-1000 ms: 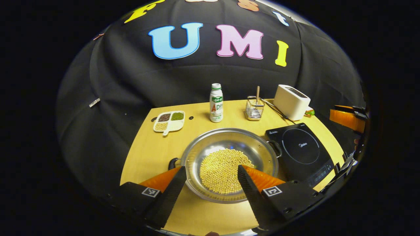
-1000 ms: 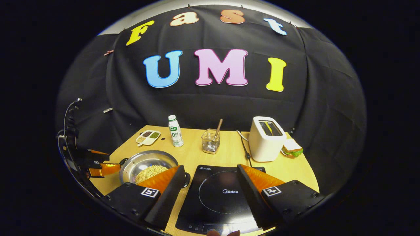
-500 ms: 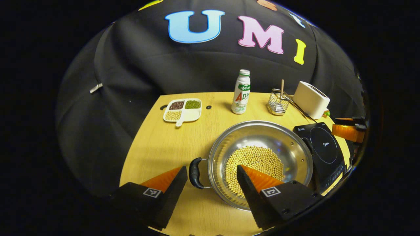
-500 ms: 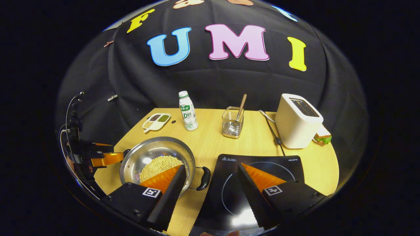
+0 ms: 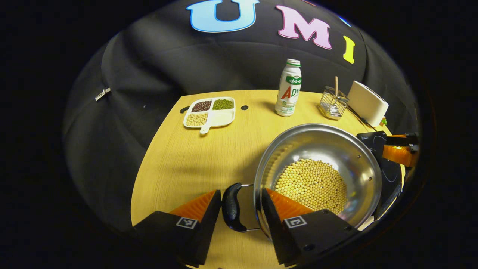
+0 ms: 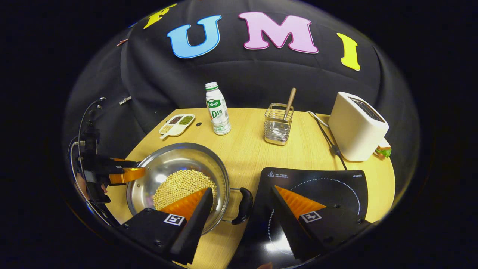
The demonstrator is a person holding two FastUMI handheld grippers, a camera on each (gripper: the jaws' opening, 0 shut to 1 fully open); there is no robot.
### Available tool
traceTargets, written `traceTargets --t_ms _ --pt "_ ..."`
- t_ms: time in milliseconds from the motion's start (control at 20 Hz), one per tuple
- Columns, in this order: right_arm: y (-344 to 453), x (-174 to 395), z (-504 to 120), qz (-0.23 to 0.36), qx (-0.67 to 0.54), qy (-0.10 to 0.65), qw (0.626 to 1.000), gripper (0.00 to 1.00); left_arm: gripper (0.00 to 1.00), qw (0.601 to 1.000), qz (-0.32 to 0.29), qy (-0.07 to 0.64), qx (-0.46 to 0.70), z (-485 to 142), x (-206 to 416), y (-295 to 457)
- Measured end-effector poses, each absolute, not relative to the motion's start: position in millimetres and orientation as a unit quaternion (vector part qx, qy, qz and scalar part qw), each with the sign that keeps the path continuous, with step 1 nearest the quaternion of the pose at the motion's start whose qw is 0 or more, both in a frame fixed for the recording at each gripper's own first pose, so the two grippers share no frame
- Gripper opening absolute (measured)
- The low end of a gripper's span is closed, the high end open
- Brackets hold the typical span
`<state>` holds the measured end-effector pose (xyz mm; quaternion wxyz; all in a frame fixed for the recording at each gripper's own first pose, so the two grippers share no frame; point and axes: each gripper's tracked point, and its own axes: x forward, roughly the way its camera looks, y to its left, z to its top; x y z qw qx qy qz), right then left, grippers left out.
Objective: First push the handle of the pot to place it horizontally, then grasp the pot with both hands and set it on the induction cooktop.
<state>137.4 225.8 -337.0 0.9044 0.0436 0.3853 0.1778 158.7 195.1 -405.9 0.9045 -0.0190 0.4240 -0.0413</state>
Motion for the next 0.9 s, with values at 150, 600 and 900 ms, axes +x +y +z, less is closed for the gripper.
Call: traceTargets --t_ms 150,600,900 --pt "232.0 137.7 -344.4 0.177 0.045 0.393 0.901 0.96 0.66 0.903 -0.062 0.425 -0.021 -410.0 156.1 196.4" --pt "258.2 134.7 -368.7 0.184 0.057 0.425 0.884 0.88 0.65 0.897 -0.074 0.435 0.018 -413.7 160.8 211.9" --pt "271.2 129.7 -405.0 0.169 0.038 0.467 0.867 0.85 0.67 0.896 -0.059 0.439 0.031 -418.6 164.7 213.1"
